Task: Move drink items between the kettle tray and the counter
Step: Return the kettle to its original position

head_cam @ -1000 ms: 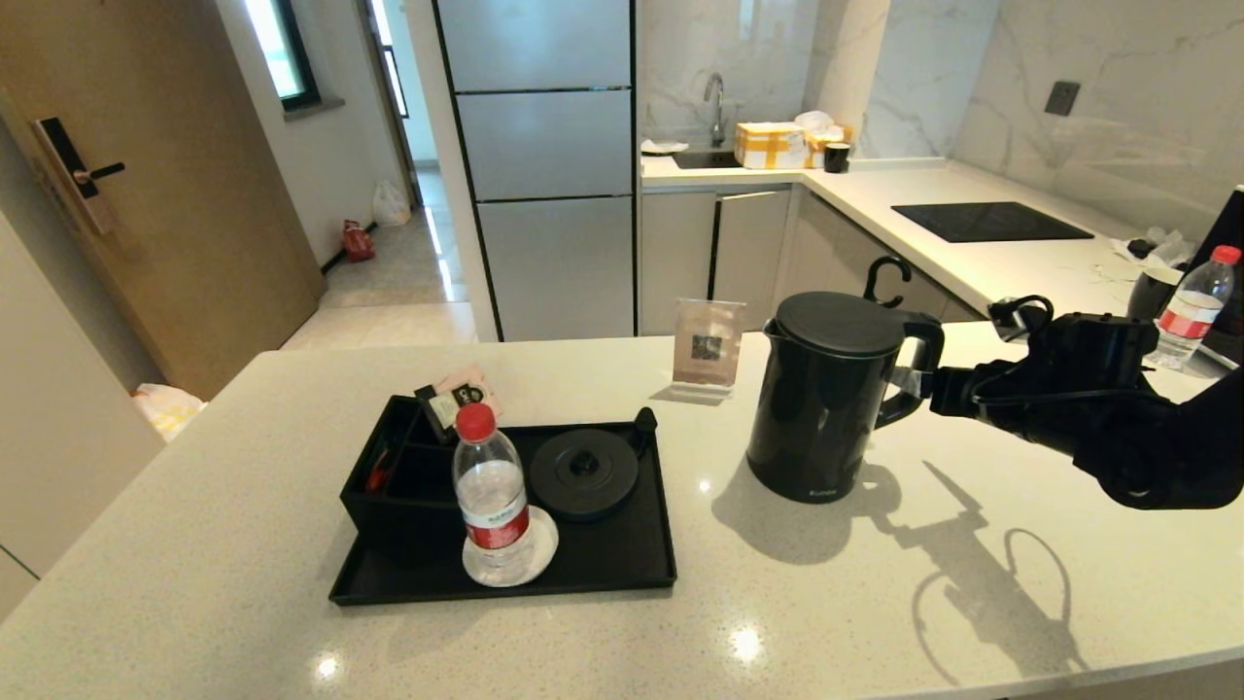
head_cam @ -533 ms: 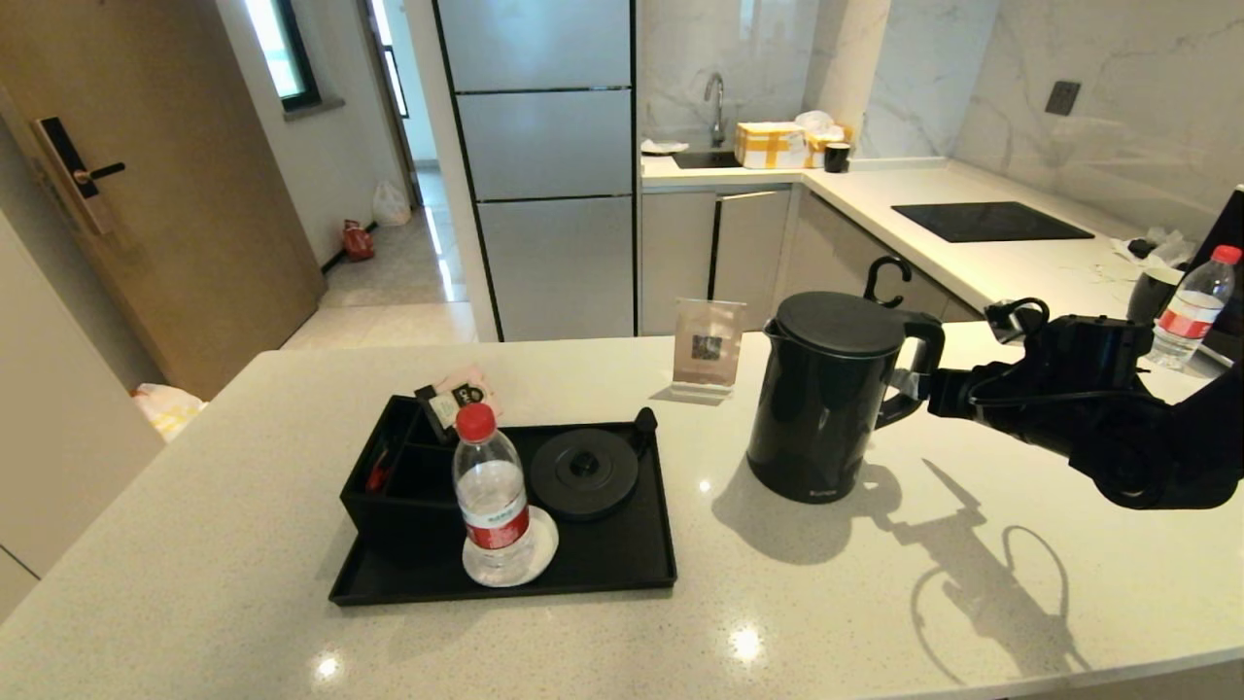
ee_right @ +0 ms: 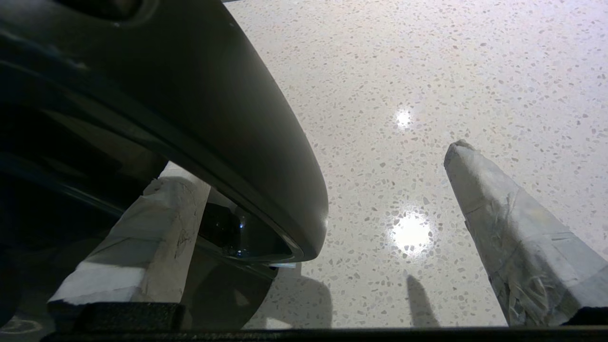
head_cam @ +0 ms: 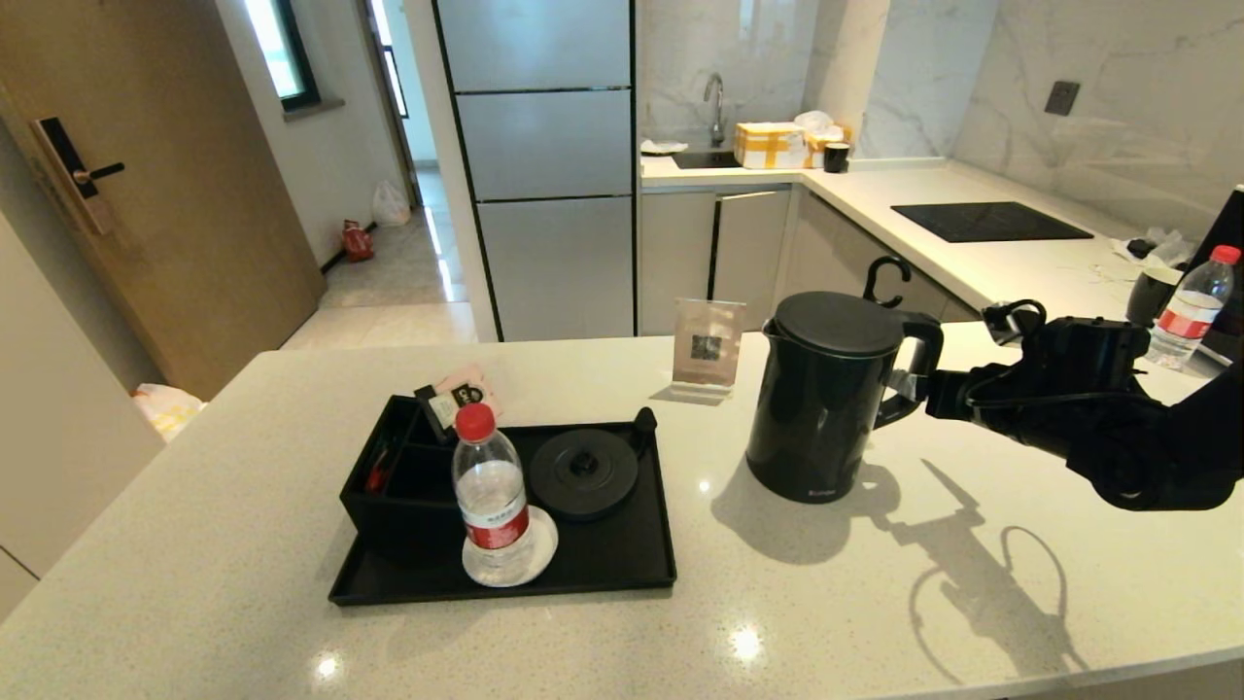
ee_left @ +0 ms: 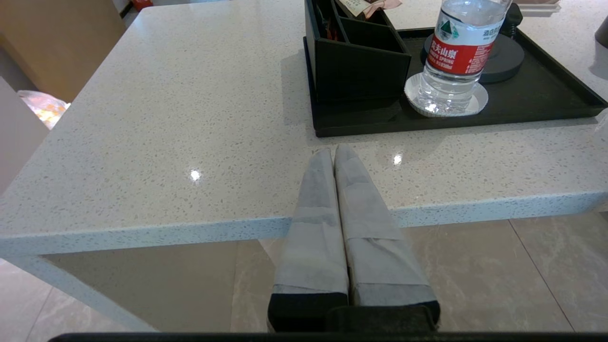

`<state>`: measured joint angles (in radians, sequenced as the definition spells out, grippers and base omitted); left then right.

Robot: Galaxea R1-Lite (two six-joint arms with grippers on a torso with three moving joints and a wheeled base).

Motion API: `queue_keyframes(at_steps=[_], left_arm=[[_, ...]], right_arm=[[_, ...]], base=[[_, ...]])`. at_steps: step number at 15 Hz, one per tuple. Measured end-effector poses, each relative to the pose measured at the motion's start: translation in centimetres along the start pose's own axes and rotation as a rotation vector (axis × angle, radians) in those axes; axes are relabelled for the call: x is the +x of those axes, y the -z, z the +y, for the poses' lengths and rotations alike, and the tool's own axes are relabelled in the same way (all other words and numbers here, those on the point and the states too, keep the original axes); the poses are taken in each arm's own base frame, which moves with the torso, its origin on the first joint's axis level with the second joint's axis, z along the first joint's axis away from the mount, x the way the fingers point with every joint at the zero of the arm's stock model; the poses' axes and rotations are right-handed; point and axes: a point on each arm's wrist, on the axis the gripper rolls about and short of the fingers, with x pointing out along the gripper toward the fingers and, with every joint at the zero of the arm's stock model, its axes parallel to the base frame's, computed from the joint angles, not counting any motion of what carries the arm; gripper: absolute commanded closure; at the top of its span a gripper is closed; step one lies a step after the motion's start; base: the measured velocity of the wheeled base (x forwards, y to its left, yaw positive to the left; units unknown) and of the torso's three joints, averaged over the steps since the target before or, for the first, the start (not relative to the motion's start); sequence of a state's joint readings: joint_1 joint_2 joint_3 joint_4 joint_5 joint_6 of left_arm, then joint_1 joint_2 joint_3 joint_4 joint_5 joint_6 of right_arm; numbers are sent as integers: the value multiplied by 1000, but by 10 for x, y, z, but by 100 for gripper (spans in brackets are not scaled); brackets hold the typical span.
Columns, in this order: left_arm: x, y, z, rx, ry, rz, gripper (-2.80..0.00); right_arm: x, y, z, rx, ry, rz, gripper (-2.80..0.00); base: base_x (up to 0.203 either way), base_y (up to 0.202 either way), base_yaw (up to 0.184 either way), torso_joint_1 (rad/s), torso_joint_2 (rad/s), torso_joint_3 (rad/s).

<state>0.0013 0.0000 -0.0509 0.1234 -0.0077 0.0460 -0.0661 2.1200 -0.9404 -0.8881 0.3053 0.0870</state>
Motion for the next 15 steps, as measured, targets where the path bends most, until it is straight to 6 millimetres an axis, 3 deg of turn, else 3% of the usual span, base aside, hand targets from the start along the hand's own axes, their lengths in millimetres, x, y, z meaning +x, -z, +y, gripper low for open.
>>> queue_keyframes(at_steps=[12,13,15], left_arm=[[0,0,0,0,1,-1,0],[0,0,0,0,0,0,0],[0,0,0,0,0,0,0]], right_arm=[[3,2,11,14,30,0,-280],[3,2,11,15,30,-1,0],[3,1,12,14,27,-2,0]], base=[[0,0,0,0,0,0],[0,0,0,0,0,0],[0,0,0,0,0,0]])
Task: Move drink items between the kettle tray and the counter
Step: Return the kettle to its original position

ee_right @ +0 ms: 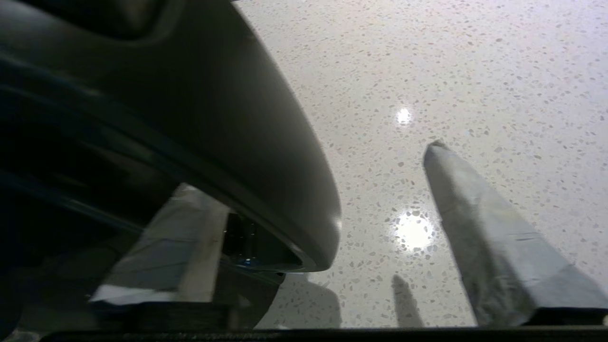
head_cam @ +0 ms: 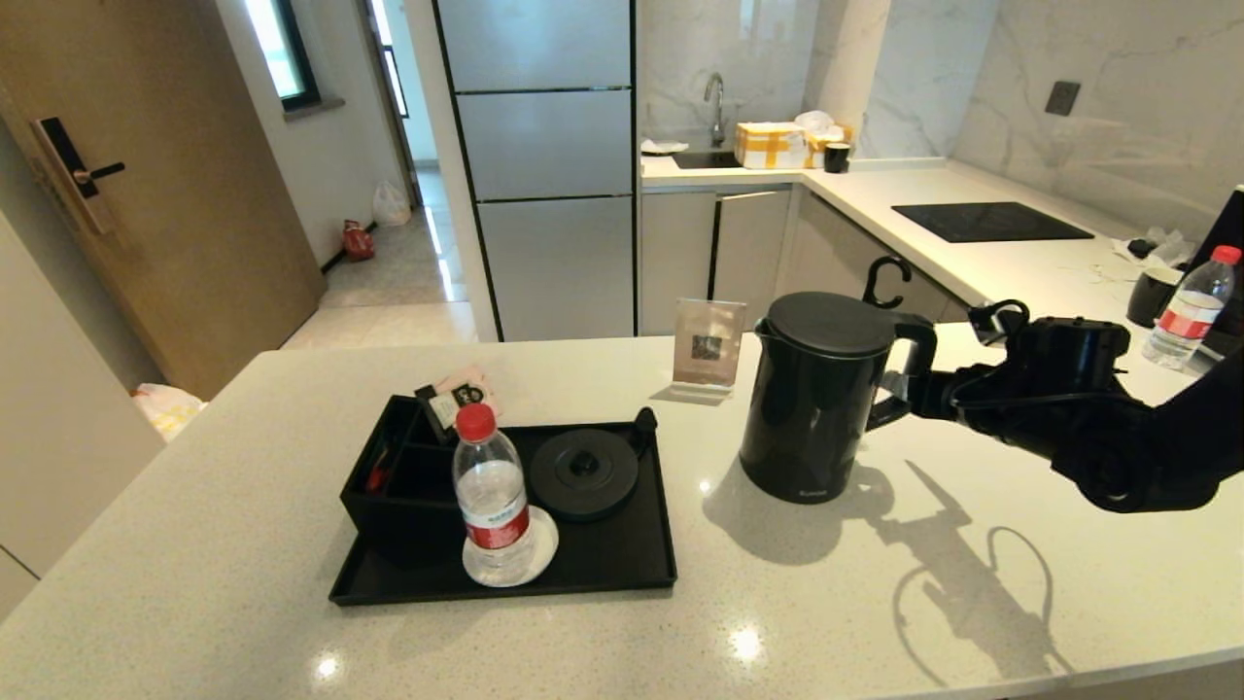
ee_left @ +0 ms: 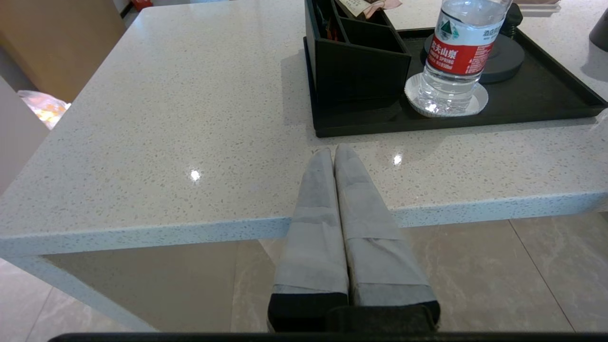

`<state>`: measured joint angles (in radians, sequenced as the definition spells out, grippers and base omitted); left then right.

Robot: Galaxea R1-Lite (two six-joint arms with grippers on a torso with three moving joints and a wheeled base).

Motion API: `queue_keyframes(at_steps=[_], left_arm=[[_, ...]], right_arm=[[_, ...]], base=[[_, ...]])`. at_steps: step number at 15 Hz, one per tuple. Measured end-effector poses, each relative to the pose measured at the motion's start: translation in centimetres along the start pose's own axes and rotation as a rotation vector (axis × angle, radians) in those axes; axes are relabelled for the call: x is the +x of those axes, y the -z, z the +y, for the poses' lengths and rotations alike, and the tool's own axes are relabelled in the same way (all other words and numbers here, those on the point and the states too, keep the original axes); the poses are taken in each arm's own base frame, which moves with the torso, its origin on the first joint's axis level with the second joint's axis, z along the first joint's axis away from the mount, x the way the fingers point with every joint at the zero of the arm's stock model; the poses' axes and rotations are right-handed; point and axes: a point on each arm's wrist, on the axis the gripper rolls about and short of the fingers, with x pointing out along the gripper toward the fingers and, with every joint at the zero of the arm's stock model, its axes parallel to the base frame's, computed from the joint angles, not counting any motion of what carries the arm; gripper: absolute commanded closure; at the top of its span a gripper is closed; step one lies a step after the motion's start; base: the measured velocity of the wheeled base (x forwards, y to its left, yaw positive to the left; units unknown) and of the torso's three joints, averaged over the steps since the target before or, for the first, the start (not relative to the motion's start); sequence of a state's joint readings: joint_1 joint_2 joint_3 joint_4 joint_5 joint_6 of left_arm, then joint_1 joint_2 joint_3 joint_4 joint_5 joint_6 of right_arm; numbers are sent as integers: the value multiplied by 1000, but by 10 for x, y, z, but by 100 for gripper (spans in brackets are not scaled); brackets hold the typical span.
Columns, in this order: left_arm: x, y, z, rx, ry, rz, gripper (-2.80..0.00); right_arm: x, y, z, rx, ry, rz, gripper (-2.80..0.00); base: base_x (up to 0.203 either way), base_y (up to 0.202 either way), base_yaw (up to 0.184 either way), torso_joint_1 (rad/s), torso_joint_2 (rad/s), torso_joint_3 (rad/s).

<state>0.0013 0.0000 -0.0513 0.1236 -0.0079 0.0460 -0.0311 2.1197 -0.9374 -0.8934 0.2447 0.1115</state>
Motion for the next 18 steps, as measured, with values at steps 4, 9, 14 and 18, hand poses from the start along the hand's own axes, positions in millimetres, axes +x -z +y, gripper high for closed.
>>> queue_keyframes(at_steps=[4,9,14,18], left_arm=[[0,0,0,0,0,1,0],[0,0,0,0,-1,1,0],[0,0,0,0,1,0,0],[0,0,0,0,1,0,0]], right_arm=[[0,0,0,1,1,1,0],[0,1,1,-1,1,2,0],[-4,-3,6,16,-6,5,0],[-17,-21,53,92,24,0,0]], base=[[0,0,0,0,0,0],[0,0,0,0,0,0],[0,0,0,0,0,0],[0,0,0,0,0,0]])
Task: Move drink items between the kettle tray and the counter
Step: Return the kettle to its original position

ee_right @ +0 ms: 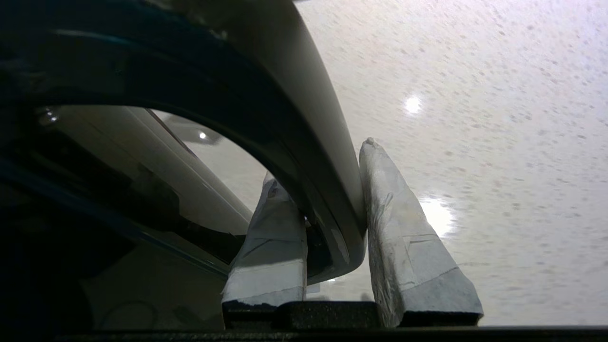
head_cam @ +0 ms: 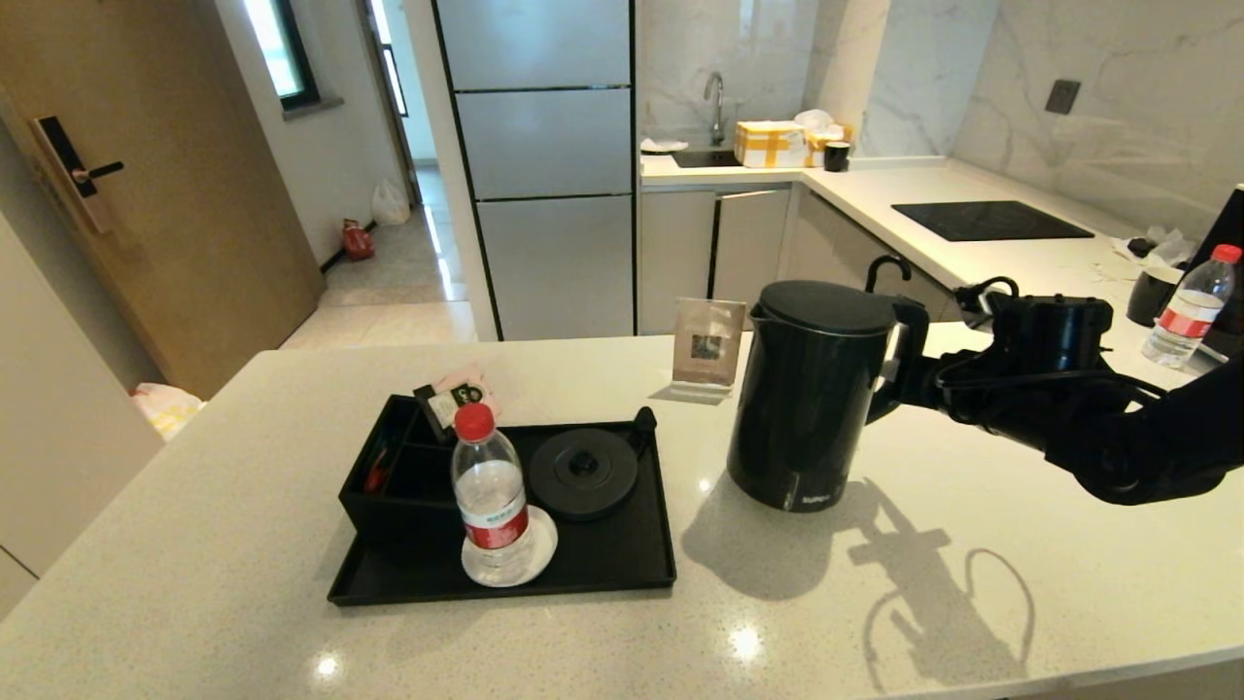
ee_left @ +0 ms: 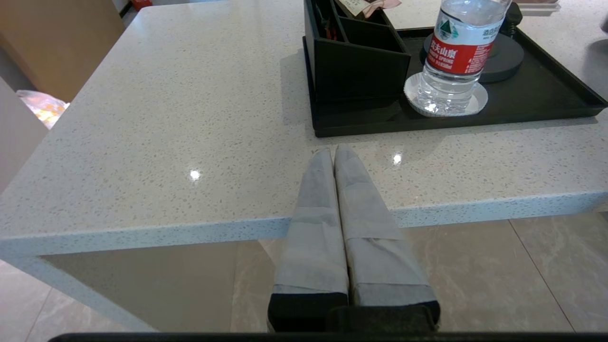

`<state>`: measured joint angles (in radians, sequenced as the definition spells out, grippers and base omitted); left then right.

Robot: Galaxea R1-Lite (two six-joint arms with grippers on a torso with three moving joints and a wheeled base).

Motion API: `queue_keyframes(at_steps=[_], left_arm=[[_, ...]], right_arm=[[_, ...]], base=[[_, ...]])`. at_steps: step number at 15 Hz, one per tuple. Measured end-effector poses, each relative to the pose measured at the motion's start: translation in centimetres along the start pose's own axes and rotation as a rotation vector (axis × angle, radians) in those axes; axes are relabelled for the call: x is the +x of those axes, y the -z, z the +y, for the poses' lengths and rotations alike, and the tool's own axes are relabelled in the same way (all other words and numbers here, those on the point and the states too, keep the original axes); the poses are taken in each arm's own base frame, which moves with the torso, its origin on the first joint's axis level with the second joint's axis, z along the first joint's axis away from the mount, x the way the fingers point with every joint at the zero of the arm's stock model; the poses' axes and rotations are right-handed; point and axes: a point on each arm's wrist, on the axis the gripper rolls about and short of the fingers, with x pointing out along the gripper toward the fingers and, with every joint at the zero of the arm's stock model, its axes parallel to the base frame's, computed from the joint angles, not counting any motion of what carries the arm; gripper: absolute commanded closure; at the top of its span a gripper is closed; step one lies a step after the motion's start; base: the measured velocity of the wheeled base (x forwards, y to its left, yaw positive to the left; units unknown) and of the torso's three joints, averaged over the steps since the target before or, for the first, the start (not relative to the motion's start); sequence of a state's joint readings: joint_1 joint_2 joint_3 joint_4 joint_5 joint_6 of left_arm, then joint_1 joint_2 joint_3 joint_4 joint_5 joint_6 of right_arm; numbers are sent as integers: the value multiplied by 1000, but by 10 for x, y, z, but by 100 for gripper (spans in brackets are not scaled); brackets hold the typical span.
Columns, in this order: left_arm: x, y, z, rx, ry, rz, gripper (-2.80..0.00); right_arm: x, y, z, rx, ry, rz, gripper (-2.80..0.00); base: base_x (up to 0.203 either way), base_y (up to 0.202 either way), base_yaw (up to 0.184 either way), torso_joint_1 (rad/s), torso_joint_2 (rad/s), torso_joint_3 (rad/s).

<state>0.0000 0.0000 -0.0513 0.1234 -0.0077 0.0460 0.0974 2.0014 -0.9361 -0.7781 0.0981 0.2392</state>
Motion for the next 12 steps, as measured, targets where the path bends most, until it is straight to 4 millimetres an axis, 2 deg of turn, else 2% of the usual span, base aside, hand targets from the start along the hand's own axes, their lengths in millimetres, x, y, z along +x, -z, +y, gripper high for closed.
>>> queue_keyframes(at_steps=[5,8,12], left_arm=[[0,0,0,0,-1,1,0],[0,0,0,0,0,1,0],[0,0,0,0,0,0,0]], right_arm=[[-12,-19,79,-29,13,-108,0],[-8,-30,124,-40,-4,-174,0],[0,-26,143,-53,-8,-170,0]], base=[[0,0,0,0,0,0],[0,0,0,0,0,0],[0,0,0,0,0,0]])
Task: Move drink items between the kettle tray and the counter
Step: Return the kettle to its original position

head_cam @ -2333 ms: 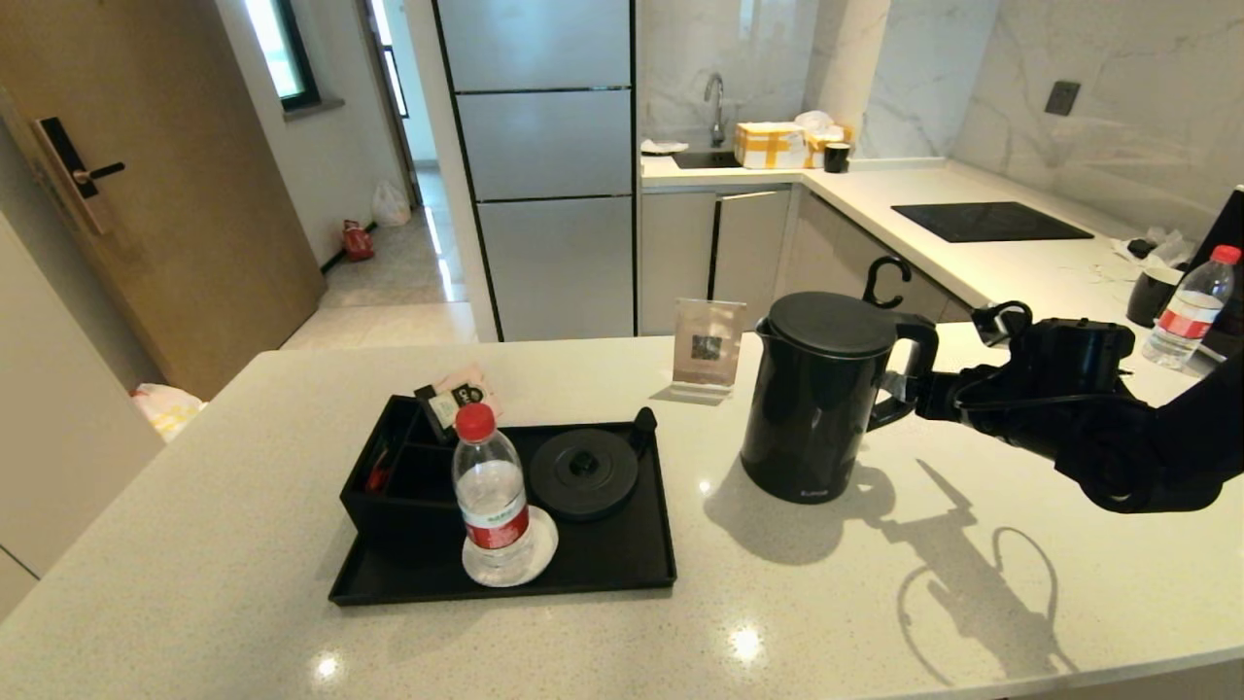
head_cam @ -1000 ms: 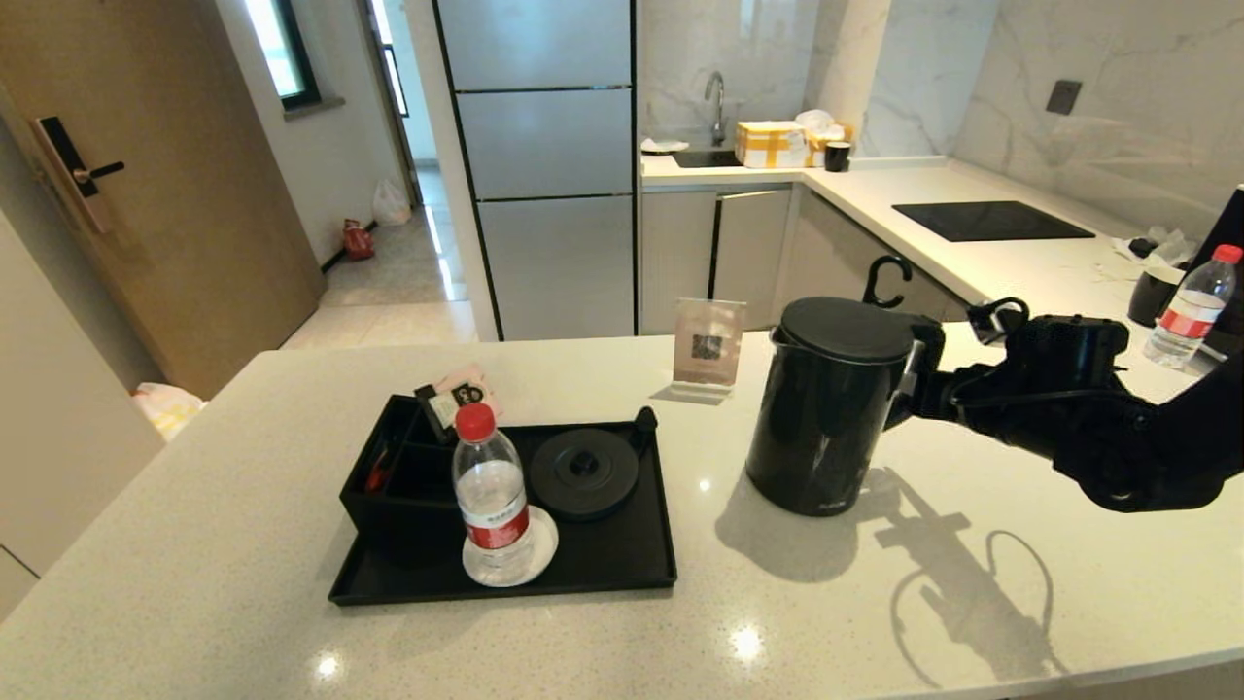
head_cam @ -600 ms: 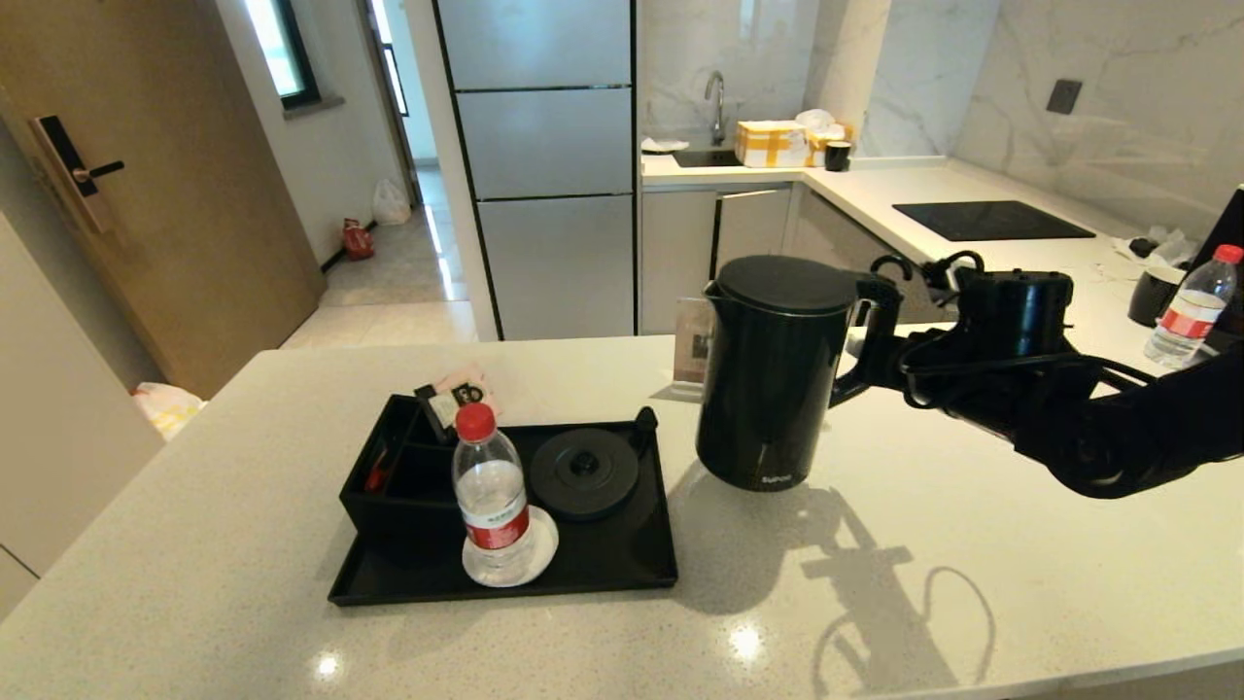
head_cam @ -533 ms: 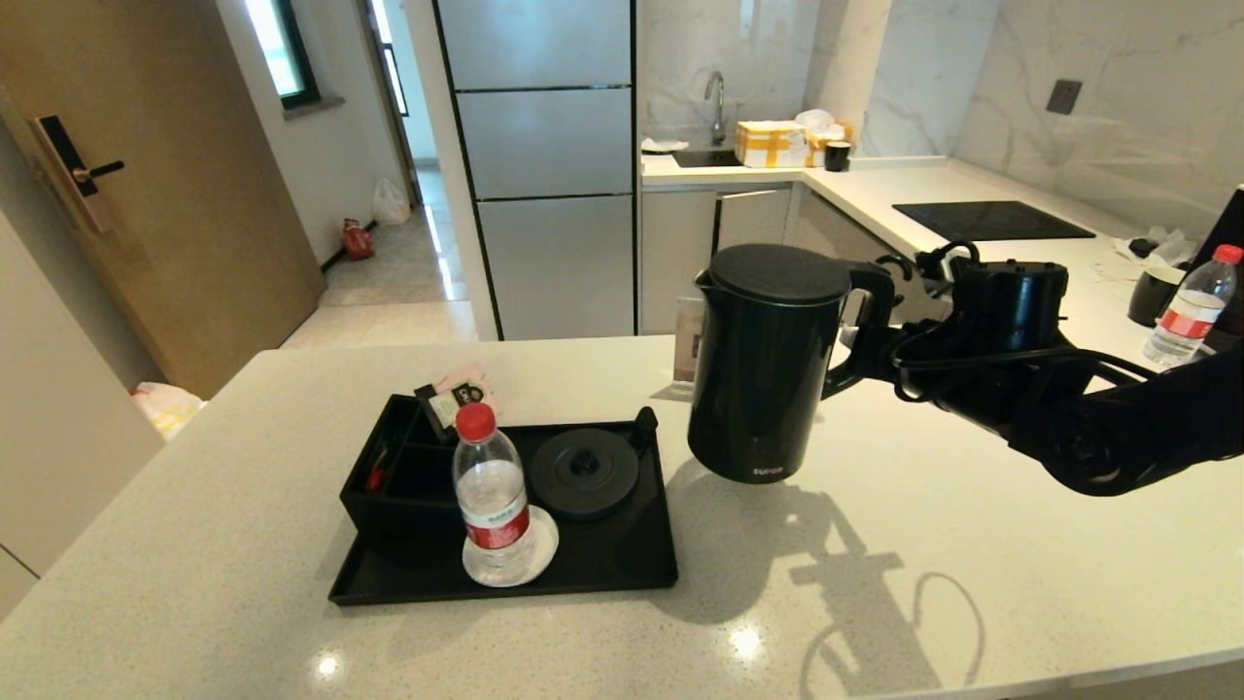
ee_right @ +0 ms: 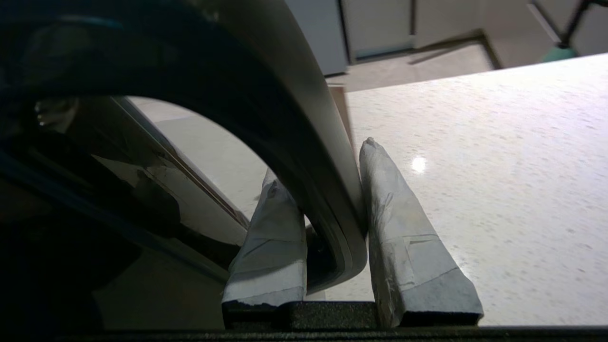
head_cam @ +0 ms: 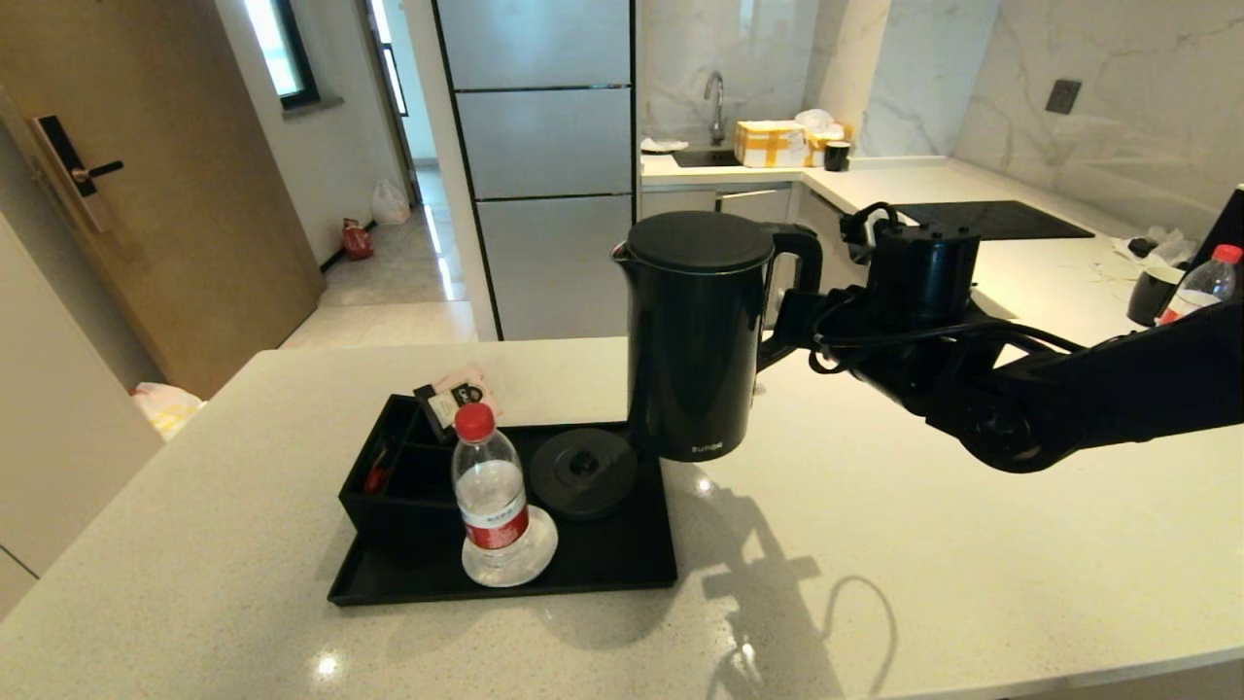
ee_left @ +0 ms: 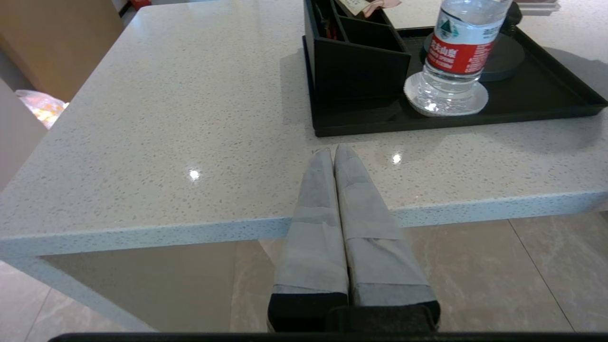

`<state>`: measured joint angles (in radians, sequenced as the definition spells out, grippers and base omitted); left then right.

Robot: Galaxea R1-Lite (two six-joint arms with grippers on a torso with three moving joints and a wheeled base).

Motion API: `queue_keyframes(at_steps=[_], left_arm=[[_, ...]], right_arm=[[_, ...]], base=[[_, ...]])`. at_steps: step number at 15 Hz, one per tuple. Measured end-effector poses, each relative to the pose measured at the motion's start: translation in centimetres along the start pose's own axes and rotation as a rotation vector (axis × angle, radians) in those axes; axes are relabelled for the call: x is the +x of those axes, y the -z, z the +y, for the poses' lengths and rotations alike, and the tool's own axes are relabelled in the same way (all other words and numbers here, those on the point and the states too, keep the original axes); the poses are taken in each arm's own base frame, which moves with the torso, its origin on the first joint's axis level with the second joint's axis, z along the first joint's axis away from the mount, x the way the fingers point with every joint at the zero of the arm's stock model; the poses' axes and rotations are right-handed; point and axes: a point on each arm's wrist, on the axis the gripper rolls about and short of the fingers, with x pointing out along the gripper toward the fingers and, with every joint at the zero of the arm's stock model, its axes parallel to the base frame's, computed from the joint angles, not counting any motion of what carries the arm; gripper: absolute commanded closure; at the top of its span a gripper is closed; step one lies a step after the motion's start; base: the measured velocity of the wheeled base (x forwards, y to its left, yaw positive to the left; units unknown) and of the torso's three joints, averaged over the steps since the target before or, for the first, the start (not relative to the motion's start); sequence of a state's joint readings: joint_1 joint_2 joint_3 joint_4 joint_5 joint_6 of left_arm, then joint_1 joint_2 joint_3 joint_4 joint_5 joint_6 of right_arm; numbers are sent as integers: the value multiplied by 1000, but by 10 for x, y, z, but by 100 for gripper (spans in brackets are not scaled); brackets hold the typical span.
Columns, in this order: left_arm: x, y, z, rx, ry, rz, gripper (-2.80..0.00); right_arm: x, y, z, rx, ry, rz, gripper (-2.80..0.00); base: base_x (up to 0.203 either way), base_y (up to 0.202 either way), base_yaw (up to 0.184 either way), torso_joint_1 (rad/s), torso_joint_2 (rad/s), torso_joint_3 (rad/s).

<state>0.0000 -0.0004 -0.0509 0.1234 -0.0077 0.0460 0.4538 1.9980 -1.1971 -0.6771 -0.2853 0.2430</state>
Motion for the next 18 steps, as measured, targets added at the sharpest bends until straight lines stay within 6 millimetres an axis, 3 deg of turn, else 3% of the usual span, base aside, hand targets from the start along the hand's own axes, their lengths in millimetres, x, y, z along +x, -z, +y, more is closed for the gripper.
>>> queue_keyframes(at_steps=[4,9,18], left_arm=[[0,0,0,0,0,0,0],[0,0,0,0,0,0,0],[0,0,0,0,0,0,0]], right_arm=[[26,9,58,-35,-43,-39,0],[42,42,99,-70,-94,4,0],[52,68,103,-99,-95,62,0]], base=[[0,0,0,0,0,0],[0,0,0,0,0,0],[0,0,0,0,0,0]])
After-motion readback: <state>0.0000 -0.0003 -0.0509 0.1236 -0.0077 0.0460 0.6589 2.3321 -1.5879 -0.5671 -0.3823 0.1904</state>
